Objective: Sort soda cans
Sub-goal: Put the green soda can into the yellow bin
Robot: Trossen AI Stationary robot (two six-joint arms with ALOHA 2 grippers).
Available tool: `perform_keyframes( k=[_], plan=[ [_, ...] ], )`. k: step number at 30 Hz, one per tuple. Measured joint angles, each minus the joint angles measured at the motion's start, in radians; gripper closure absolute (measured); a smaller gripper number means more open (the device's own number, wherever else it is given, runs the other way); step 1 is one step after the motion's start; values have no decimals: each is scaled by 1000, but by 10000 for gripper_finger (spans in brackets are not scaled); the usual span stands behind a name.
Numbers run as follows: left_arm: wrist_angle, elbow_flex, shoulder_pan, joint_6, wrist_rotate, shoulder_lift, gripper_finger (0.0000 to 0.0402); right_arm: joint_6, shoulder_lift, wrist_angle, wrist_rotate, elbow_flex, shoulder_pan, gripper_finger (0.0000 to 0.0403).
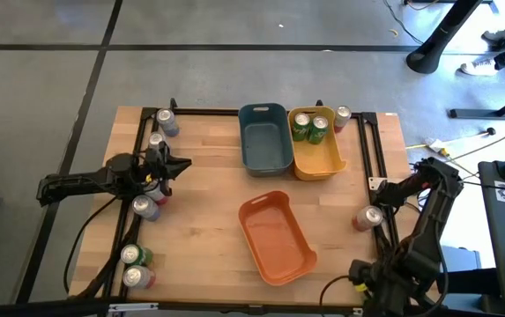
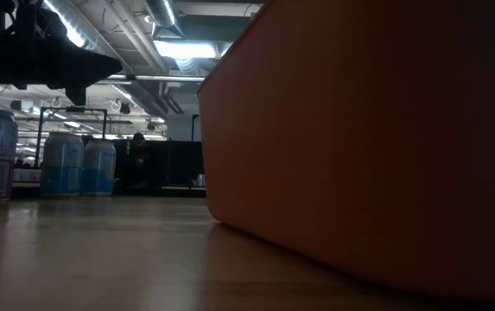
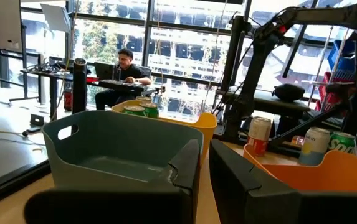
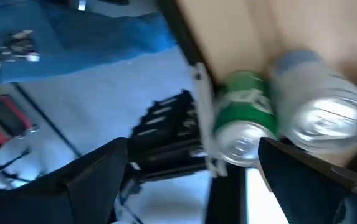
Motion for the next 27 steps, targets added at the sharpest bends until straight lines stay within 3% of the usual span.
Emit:
perform_keyframes(
  k=[9,18,22,27],
  plan=[
    [0,0,0,-1,0,0,373,-54,0,202,234,0,-7,45],
    [8,0,0,-32,0,0,373,75,11,-41,124,-1,86,45],
    [8,0,0,-32,0,0,373,213,14,-25,127,-1,110,45],
    [8,0,2,-30,0,0,373,272,19,8,170,-1,125,45]
  ],
)
